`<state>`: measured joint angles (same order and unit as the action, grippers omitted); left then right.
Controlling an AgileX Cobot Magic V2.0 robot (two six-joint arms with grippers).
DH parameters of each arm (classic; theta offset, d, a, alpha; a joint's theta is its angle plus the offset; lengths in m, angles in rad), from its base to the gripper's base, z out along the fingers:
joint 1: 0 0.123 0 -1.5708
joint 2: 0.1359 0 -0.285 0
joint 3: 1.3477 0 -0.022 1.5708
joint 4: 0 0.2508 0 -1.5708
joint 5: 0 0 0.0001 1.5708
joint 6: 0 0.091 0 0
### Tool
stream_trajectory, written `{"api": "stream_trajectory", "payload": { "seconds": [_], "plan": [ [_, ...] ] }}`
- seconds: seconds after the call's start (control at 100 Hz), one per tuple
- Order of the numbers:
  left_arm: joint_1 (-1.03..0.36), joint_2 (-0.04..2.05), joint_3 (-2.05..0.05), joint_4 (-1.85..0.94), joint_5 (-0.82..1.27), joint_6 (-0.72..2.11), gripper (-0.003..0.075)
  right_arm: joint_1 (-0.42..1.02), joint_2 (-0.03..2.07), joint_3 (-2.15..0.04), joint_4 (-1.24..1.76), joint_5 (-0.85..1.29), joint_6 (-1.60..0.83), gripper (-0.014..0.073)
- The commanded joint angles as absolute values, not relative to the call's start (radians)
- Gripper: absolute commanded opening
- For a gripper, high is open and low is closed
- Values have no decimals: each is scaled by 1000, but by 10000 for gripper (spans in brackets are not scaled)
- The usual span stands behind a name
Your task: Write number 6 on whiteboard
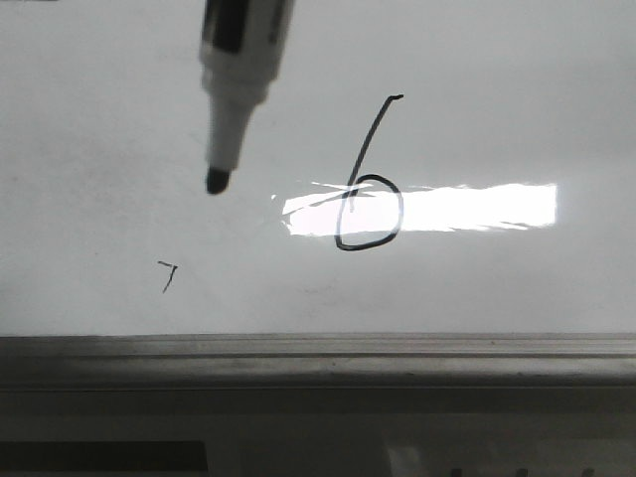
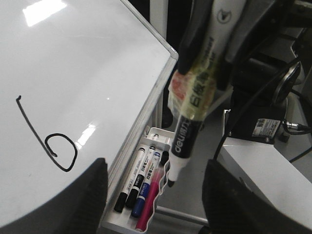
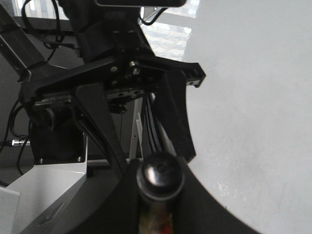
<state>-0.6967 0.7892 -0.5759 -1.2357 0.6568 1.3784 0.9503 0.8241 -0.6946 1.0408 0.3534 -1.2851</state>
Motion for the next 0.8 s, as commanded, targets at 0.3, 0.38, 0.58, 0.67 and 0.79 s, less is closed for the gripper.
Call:
{"api": "stream_trajectory", "payload": {
  "seconds": [0.3,0.38,0.58,0.67,0.79],
  "plan": [
    [-697,923,-681,-1445,726,1501,379,945,822,-768,1065,348,-1292,-64],
    [-697,937,-683,-1471,726,1509,351,945,822,-768,1065,348,-1292,-64],
    [-697,964,-683,-1486,772,1513,260,945,822,-768,1067,352,-1292,-64],
    [-697,970,-683,-1486,787,1516,204,945,822,-768,1068,352,-1292,-64],
    [-697,970,-683,-1488,789,1516,111,945,822,-768,1069,354,-1292,-64]
  ]
}}
